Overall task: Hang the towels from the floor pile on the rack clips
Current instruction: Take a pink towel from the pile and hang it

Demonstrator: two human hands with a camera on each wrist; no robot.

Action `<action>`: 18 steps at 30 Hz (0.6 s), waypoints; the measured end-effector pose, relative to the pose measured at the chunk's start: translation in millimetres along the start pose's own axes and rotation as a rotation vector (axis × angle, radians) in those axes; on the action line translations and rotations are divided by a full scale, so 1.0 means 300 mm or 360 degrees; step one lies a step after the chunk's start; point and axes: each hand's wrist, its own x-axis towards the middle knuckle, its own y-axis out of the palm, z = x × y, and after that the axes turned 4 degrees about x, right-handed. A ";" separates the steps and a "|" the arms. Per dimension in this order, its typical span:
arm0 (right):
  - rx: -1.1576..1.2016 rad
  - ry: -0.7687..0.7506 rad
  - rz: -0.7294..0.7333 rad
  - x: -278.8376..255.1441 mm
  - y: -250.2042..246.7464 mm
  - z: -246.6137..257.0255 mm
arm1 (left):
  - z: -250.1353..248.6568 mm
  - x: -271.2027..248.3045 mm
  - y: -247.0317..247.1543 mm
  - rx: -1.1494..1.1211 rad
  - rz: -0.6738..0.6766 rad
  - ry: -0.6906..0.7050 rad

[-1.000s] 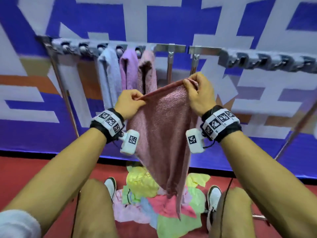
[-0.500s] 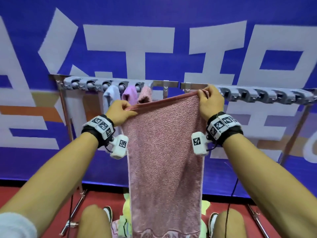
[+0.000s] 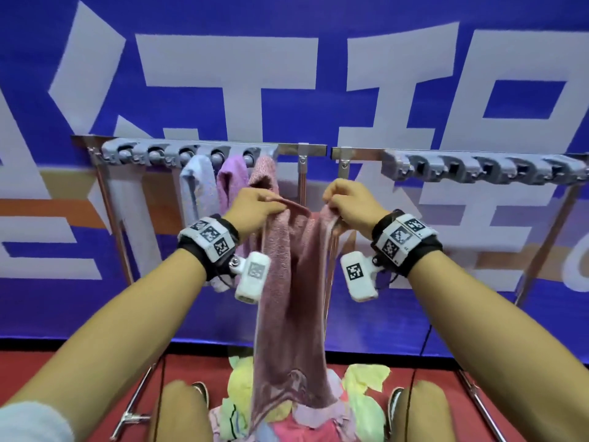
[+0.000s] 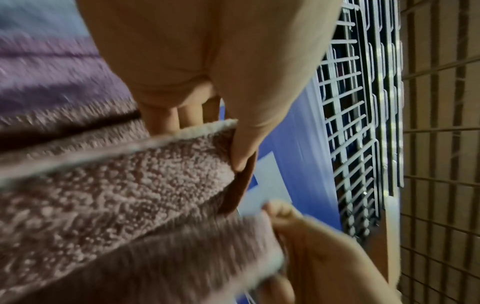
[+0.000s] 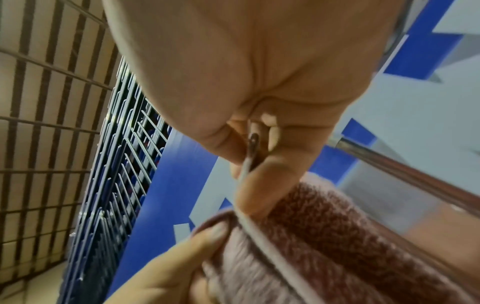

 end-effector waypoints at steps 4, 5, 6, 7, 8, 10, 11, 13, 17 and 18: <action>0.0293 -0.0016 0.0140 -0.010 0.030 0.018 | -0.023 -0.014 0.098 0.0009 -0.0037 0.0194; 0.0301 -0.0024 0.0168 -0.012 0.024 0.011 | -0.016 -0.011 0.103 -0.0013 -0.0053 0.0190; 0.0288 -0.0029 0.0199 -0.014 0.017 0.001 | -0.007 -0.006 0.103 -0.0033 -0.0066 0.0159; 0.0267 -0.0034 0.0233 -0.018 0.009 -0.009 | 0.003 -0.004 0.103 -0.0060 -0.0065 0.0113; 0.0234 -0.0047 0.0255 -0.024 0.004 -0.018 | 0.012 -0.001 0.101 -0.0108 -0.0028 0.0063; 0.0160 -0.0104 0.0236 -0.035 0.003 -0.032 | 0.022 -0.005 0.107 -0.0164 0.0101 -0.0053; 0.0117 -0.0137 0.0204 -0.035 0.008 -0.039 | 0.020 -0.011 0.112 -0.0152 0.0168 -0.0102; 0.0030 -0.0191 0.0164 -0.027 0.021 -0.054 | 0.012 -0.021 0.120 -0.0133 0.0280 -0.0129; -0.0097 -0.0267 0.0122 -0.006 0.038 -0.082 | -0.005 -0.028 0.109 -0.0187 0.0573 -0.0183; -0.0120 -0.0287 0.0110 -0.003 0.039 -0.087 | -0.006 -0.029 0.106 -0.0176 0.0624 -0.0182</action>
